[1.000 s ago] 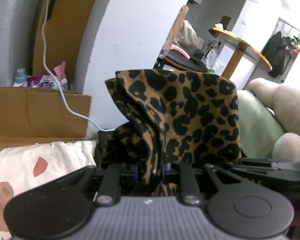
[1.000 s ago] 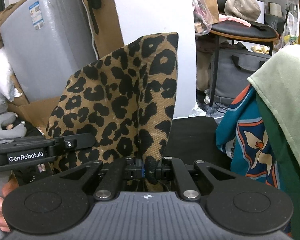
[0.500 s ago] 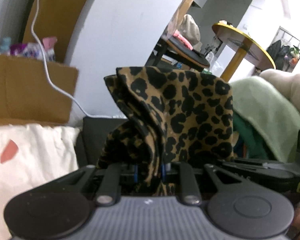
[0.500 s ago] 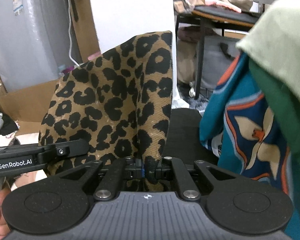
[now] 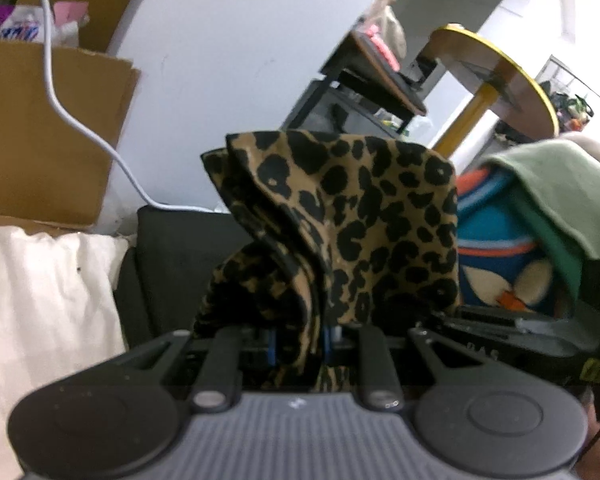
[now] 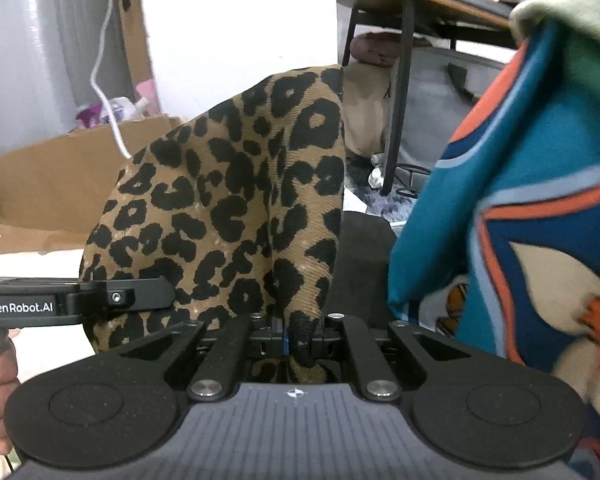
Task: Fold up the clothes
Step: 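Carry the folded leopard-print shorts with both grippers toward the teal cloth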
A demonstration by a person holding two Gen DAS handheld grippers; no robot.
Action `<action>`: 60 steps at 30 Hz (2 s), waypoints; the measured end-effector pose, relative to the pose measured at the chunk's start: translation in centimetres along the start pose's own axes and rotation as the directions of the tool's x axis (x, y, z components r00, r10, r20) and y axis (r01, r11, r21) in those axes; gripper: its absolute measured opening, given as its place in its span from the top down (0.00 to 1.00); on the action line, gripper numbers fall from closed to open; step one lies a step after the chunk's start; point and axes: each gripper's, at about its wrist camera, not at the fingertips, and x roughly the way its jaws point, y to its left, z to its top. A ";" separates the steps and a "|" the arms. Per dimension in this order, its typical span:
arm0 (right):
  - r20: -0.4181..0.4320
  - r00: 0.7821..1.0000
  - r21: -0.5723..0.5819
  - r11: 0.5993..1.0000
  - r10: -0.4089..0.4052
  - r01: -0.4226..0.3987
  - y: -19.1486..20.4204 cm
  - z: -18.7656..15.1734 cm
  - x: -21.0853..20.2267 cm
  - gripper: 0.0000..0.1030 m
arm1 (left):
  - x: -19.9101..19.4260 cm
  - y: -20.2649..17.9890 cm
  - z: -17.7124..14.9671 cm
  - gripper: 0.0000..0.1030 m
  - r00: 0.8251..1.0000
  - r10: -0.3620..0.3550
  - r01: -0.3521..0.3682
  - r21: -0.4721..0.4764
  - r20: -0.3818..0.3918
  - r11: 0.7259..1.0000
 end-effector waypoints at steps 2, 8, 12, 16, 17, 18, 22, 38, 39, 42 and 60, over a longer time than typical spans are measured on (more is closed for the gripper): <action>-0.012 1.000 0.006 1.000 0.000 0.000 -0.1 0.6 1.4 0.94 | 1.5 1.2 0.7 0.80 1.000 0.004 -0.005 -0.030 -0.018 1.000; -0.012 1.000 0.090 0.996 -0.019 0.020 -0.6 1.8 5.1 0.94 | 4.0 2.9 2.9 0.79 0.997 0.007 -0.010 -0.035 -0.073 0.999; -0.017 1.000 0.117 0.993 -0.026 0.028 -1.0 2.2 7.7 0.94 | 5.6 4.5 3.8 0.80 0.993 -0.004 -0.004 -0.065 -0.117 0.998; -0.039 0.999 0.127 0.992 -0.018 0.023 -1.6 2.7 10.3 0.94 | 7.7 6.7 3.9 0.79 0.989 -0.015 -0.001 -0.108 -0.147 0.994; -0.045 0.999 0.129 0.991 -0.016 0.021 -1.8 2.9 10.9 0.94 | 8.1 7.1 3.9 0.79 0.989 -0.016 -0.002 -0.118 -0.149 0.993; -0.050 0.999 0.131 0.991 -0.014 0.020 -1.9 3.0 11.6 0.94 | 8.5 7.6 3.9 0.79 0.989 -0.021 0.001 -0.133 -0.148 0.991; -0.066 0.998 0.142 0.990 -0.003 0.012 -2.5 3.4 13.7 0.94 | 9.2 8.7 3.8 0.79 0.989 -0.033 0.011 -0.153 -0.145 0.988; -0.049 0.994 0.036 0.995 -0.093 0.095 -1.9 2.9 13.6 0.70 | 6.9 8.1 4.9 0.62 0.984 0.106 -0.111 -0.026 -0.142 0.993; -0.038 0.995 0.040 0.995 -0.094 0.096 -1.9 2.6 13.0 0.70 | 6.2 7.8 5.2 0.62 0.984 0.124 -0.126 -0.005 -0.125 0.992; -0.004 0.995 0.038 0.994 -0.101 0.101 -1.9 1.8 11.2 0.70 | 4.5 7.0 6.1 0.70 0.988 0.142 -0.140 0.044 -0.061 0.989; -0.076 0.994 0.029 0.996 -0.084 0.086 -2.8 -2.9 11.9 0.69 | 11.0 6.4 4.9 0.94 0.960 0.246 -0.222 0.176 -0.131 0.959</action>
